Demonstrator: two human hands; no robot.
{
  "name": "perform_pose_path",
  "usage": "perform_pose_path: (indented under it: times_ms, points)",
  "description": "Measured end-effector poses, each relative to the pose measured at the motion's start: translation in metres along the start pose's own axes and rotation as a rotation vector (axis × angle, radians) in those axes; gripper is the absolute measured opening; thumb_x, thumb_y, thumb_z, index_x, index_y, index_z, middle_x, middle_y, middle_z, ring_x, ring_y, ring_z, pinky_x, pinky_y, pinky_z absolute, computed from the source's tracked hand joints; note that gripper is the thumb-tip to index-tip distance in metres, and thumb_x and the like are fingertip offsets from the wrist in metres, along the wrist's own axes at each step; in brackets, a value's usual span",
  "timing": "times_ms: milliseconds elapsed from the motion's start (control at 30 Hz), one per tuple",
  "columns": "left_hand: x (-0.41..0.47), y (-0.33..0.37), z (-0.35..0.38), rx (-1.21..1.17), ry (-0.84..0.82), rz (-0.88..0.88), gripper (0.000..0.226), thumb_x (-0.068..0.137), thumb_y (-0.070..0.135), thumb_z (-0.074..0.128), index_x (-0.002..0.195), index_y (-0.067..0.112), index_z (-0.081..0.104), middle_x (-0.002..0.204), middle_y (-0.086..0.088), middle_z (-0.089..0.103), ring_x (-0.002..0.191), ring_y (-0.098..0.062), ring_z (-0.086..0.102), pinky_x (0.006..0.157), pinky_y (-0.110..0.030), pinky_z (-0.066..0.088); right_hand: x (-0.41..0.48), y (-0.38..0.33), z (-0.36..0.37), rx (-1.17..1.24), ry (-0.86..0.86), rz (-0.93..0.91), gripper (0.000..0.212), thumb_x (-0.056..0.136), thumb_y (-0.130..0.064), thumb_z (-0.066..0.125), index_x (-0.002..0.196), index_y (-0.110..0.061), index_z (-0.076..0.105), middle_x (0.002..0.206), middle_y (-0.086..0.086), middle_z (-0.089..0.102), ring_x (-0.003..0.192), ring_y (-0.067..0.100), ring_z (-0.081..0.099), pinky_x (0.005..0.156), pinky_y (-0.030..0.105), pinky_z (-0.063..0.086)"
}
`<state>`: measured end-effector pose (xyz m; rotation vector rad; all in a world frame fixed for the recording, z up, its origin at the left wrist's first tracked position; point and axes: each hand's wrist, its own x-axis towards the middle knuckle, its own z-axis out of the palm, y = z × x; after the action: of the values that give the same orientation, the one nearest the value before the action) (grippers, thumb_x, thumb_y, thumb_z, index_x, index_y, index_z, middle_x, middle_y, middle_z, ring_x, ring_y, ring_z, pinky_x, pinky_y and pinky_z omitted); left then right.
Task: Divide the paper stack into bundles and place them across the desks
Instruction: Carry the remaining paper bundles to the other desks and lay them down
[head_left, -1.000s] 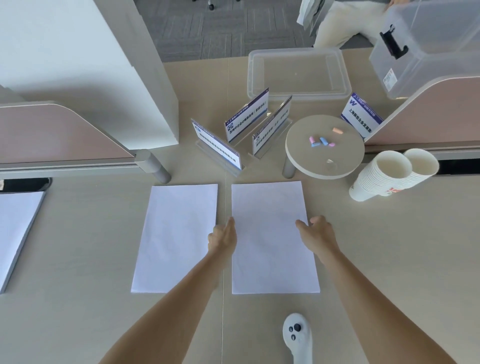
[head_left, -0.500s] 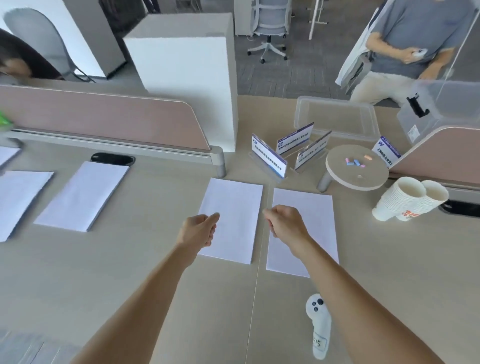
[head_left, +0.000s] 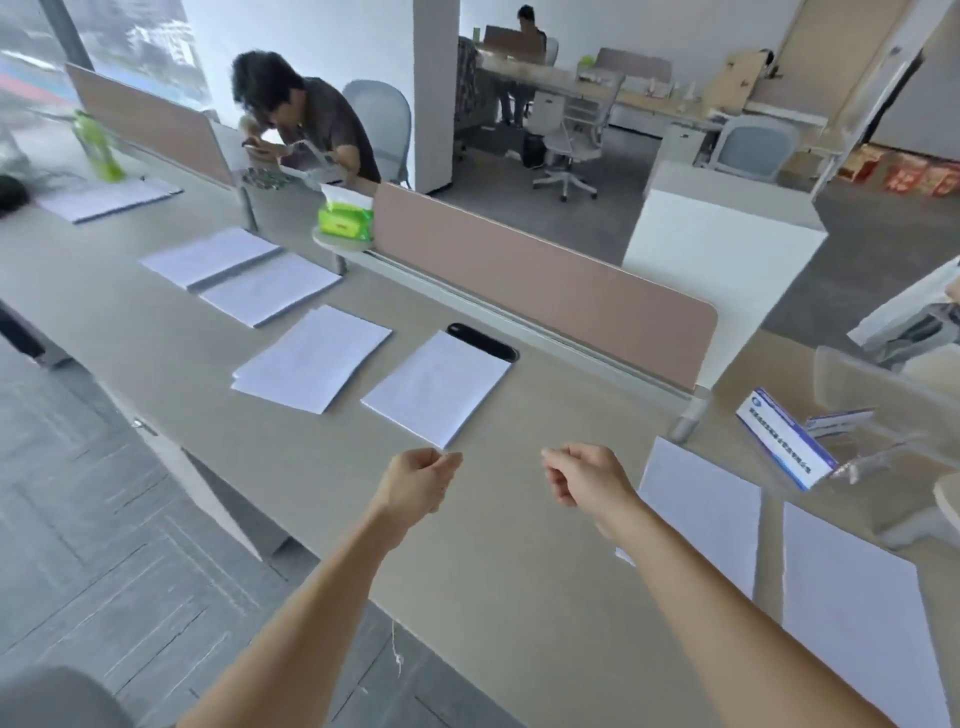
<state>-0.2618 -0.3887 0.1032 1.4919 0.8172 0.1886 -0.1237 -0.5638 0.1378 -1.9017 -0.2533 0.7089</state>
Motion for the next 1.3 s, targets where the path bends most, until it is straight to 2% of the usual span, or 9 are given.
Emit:
perform_pose_path:
  times_ms: [167, 267, 500, 733, 933, 1033, 1100, 1233, 1300]
  points:
    - [0.015, -0.009, -0.106, -0.064, 0.176, -0.017, 0.028, 0.093, 0.027, 0.063, 0.072, 0.009, 0.059, 0.064, -0.005, 0.053, 0.052, -0.016, 0.047, 0.056, -0.026, 0.043, 0.022, -0.046, 0.1, -0.016, -0.158, -0.015, 0.017, 0.093, -0.017, 0.063, 0.078, -0.011, 0.063, 0.071, 0.004, 0.063, 0.057, 0.016, 0.053, 0.051, 0.022, 0.044]
    - [0.032, -0.015, -0.152, -0.091, 0.255, -0.031, 0.025, 0.094, 0.029, 0.061, 0.084, 0.007, 0.068, 0.077, -0.005, 0.064, 0.066, -0.018, 0.056, 0.067, -0.031, 0.049, 0.042, -0.061, 0.146, 0.023, -0.219, 0.018, 0.011, 0.093, -0.018, 0.063, 0.089, -0.008, 0.063, 0.077, 0.006, 0.063, 0.067, 0.022, 0.056, 0.056, 0.026, 0.048]
    - [0.111, -0.024, -0.25, 0.06, 0.42, -0.04, 0.01, 0.092, 0.037, 0.062, 0.094, 0.029, 0.067, 0.101, 0.0, 0.072, 0.094, -0.022, 0.067, 0.088, -0.04, 0.053, 0.138, -0.083, 0.226, 0.069, -0.277, 0.108, 0.017, 0.095, -0.024, 0.061, 0.1, -0.007, 0.065, 0.093, 0.009, 0.063, 0.076, 0.026, 0.063, 0.069, 0.033, 0.054]
    - [0.205, 0.0, -0.307, 0.2, 0.372, -0.102, 0.036, 0.068, 0.059, 0.055, 0.079, 0.025, 0.055, 0.079, -0.004, 0.052, 0.072, -0.018, 0.048, 0.068, -0.033, 0.039, 0.247, -0.11, 0.294, 0.162, -0.281, 0.256, 0.016, 0.095, -0.023, 0.061, 0.095, -0.007, 0.063, 0.094, 0.008, 0.061, 0.077, 0.025, 0.06, 0.083, 0.039, 0.057]
    - [0.29, 0.01, -0.337, 0.307, 0.332, -0.185, 0.028, 0.077, 0.051, 0.053, 0.084, 0.023, 0.056, 0.081, -0.001, 0.058, 0.073, -0.022, 0.052, 0.07, -0.031, 0.041, 0.315, -0.116, 0.338, 0.12, -0.236, 0.338, 0.014, 0.094, -0.023, 0.06, 0.088, -0.011, 0.061, 0.087, 0.004, 0.059, 0.079, 0.023, 0.061, 0.084, 0.038, 0.057]
    - [0.343, -0.008, -0.354, 0.337, 0.306, -0.225, 0.04, 0.09, 0.045, 0.058, 0.116, 0.017, 0.066, 0.11, -0.001, 0.069, 0.099, -0.024, 0.065, 0.081, -0.031, 0.049, 0.347, -0.111, 0.359, 0.075, -0.179, 0.393, 0.015, 0.093, -0.024, 0.059, 0.086, -0.011, 0.059, 0.084, 0.004, 0.057, 0.076, 0.022, 0.059, 0.075, 0.034, 0.055]
    - [0.376, -0.021, -0.365, 0.388, 0.269, -0.247, 0.051, 0.092, 0.045, 0.058, 0.135, 0.016, 0.058, 0.133, -0.002, 0.062, 0.121, -0.023, 0.059, 0.092, -0.032, 0.048, 0.365, -0.107, 0.373, 0.041, -0.137, 0.426, 0.013, 0.092, -0.023, 0.058, 0.088, -0.011, 0.055, 0.079, 0.004, 0.052, 0.073, 0.023, 0.054, 0.07, 0.034, 0.052]
    - [0.435, -0.038, -0.379, 0.504, 0.188, -0.268, 0.058, 0.091, 0.046, 0.056, 0.142, 0.018, 0.049, 0.139, -0.006, 0.054, 0.124, -0.029, 0.054, 0.098, -0.038, 0.047, 0.391, -0.095, 0.401, -0.06, -0.043, 0.508, 0.015, 0.087, -0.027, 0.057, 0.09, -0.016, 0.047, 0.078, 0.008, 0.038, 0.073, 0.023, 0.037, 0.068, 0.033, 0.036]
    - [0.456, -0.045, -0.383, 0.575, 0.124, -0.272, 0.058, 0.092, 0.045, 0.053, 0.143, 0.019, 0.047, 0.14, -0.005, 0.054, 0.129, -0.031, 0.047, 0.102, -0.039, 0.043, 0.395, -0.088, 0.414, -0.071, -0.017, 0.589, 0.017, 0.086, -0.03, 0.058, 0.089, -0.015, 0.05, 0.078, 0.007, 0.04, 0.068, 0.022, 0.036, 0.066, 0.033, 0.037]
